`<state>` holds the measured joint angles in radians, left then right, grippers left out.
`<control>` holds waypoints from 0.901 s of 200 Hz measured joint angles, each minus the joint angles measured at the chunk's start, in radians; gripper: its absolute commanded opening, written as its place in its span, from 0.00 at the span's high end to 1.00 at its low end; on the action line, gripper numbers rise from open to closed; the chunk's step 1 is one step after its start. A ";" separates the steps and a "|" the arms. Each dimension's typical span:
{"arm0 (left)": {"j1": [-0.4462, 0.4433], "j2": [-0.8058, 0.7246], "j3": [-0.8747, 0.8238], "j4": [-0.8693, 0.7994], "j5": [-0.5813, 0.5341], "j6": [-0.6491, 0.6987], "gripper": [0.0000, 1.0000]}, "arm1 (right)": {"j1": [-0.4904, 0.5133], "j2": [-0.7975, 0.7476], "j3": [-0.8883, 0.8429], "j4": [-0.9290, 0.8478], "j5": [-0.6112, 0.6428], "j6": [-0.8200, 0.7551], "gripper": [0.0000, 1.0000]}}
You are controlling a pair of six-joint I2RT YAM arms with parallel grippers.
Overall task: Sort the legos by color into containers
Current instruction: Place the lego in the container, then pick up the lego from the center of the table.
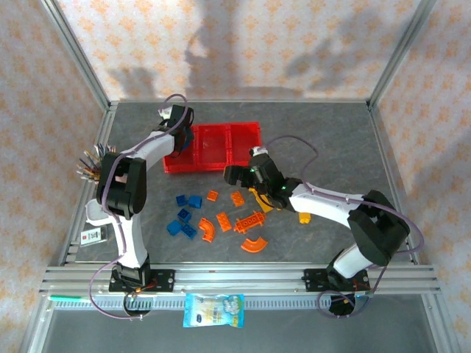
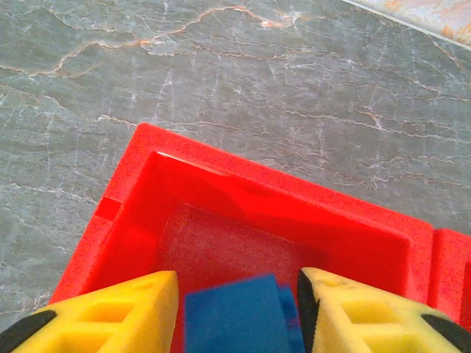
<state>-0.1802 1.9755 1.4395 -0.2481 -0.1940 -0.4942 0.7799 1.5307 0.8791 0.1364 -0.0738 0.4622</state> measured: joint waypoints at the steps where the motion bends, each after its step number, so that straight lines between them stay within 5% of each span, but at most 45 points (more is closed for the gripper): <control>1: 0.000 0.000 0.000 0.000 0.000 0.000 0.50 | 0.000 0.000 0.000 0.000 0.000 -0.001 0.00; 64: 0.000 -0.029 0.016 -0.010 0.014 0.025 0.48 | 0.000 -0.002 0.000 -0.001 -0.013 -0.014 0.00; 137: -0.012 -0.388 -0.253 -0.010 0.150 0.021 0.46 | 0.000 -0.059 -0.008 -0.040 -0.066 -0.014 0.00; 180: -0.112 -0.510 -0.405 -0.066 0.157 0.021 0.44 | 0.016 -0.096 -0.063 -0.069 -0.090 -0.013 0.00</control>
<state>-0.2920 1.4651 1.0344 -0.3141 -0.0372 -0.4736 0.7956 1.4349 0.8158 0.0673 -0.1638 0.4488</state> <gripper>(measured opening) 0.556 0.996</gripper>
